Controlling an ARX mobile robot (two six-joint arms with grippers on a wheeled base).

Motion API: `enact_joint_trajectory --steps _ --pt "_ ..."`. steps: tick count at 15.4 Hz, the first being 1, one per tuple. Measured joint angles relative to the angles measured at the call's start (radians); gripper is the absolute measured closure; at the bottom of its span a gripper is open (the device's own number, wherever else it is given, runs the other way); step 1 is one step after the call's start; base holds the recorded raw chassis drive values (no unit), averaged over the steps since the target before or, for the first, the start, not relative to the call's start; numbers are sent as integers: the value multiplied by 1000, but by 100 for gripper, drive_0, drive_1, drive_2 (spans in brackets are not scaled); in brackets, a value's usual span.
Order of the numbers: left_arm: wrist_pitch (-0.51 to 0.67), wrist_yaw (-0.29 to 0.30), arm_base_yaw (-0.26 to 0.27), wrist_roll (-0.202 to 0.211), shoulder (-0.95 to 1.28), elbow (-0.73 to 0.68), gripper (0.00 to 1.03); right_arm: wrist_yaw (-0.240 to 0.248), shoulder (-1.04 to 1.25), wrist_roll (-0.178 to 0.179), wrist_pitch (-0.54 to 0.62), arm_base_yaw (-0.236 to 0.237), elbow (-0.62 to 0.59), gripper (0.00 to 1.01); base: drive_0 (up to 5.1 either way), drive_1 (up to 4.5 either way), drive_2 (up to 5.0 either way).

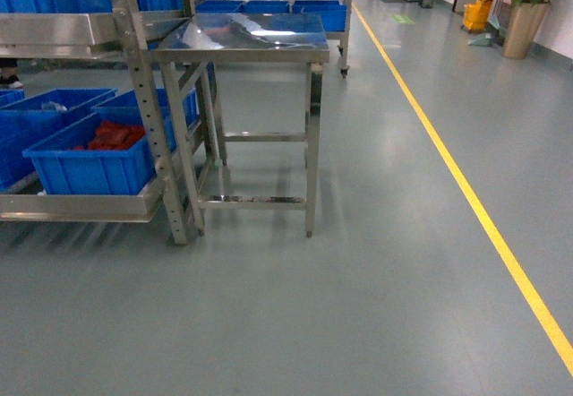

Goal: Sort blue parts and orange caps into right shelf containers

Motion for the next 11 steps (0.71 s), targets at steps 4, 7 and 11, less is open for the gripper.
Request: enact_joint_trajectory --steps 4,7,11 --pt "0 0 0 0 0 0 61 0 0 0 3 0 0 56 6 438 -425" --pt "-4 0 0 0 0 0 61 0 0 0 -4 0 0 56 4 436 -428" --pt "-3 0 0 0 0 0 61 0 0 0 -3 0 0 56 -3 429 -435"
